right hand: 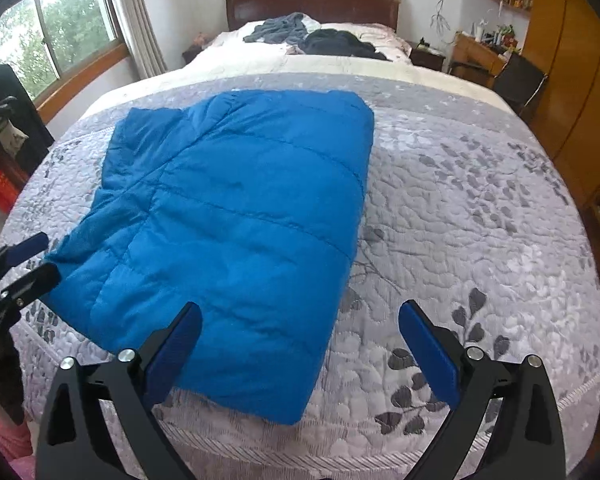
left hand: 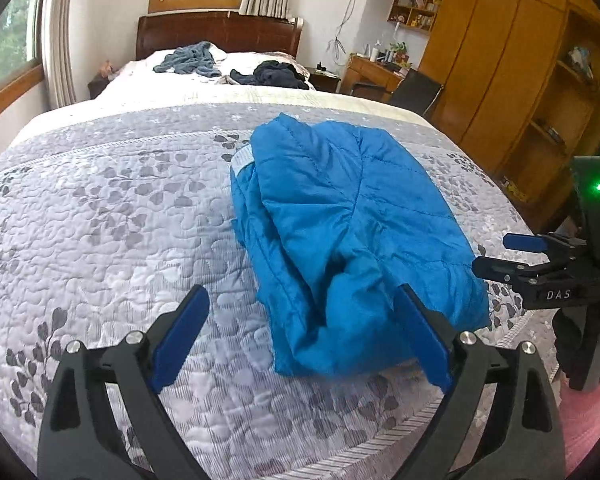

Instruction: Fold large clothes

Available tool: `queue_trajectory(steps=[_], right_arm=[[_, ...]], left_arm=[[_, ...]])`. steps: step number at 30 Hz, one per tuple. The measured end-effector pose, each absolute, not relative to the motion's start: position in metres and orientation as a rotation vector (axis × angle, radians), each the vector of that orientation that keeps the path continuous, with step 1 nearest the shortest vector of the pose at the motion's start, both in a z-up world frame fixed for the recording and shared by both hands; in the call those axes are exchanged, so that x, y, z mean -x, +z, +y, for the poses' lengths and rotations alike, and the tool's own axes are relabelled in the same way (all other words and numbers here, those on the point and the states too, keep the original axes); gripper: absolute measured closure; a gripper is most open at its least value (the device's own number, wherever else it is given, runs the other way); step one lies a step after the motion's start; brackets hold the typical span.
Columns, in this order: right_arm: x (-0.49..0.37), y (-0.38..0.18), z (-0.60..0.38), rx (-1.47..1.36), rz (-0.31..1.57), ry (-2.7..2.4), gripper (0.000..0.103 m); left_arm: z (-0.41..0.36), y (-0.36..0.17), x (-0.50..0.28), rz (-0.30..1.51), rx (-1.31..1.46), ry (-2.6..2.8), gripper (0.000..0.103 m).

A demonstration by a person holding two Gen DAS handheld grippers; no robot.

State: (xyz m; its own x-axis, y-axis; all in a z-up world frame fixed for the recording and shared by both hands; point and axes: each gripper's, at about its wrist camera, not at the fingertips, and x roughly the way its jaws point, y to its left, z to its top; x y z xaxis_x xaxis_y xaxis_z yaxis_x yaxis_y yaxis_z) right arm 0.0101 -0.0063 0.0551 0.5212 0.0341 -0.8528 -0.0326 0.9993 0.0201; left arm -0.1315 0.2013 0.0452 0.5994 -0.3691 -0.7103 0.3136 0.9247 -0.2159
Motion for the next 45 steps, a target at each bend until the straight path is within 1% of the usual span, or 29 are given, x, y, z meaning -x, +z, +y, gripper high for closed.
queue_trajectory(steps=[11,20,33,45], right_arm=[[0.012,0.063,-0.005,-0.022,0.983,0.038,0.004],[0.035,0.067,-0.005,-0.024,0.955,-0.008,0.004],[0.056,0.059,0.0,0.022,0.935,-0.099,0.004],[0.059,0.051,-0.006,-0.002,0.942,-0.106,0.004]], left_arm=[[0.192,0.051,0.157,0.829,0.043,-0.328,0.009],[0.191,0.06,0.178,0.768,0.031,-0.218,0.005],[0.194,0.054,0.197,0.75,0.024,-0.124,0.004],[0.186,0.042,0.198,0.785,-0.002,-0.113,0.004]])
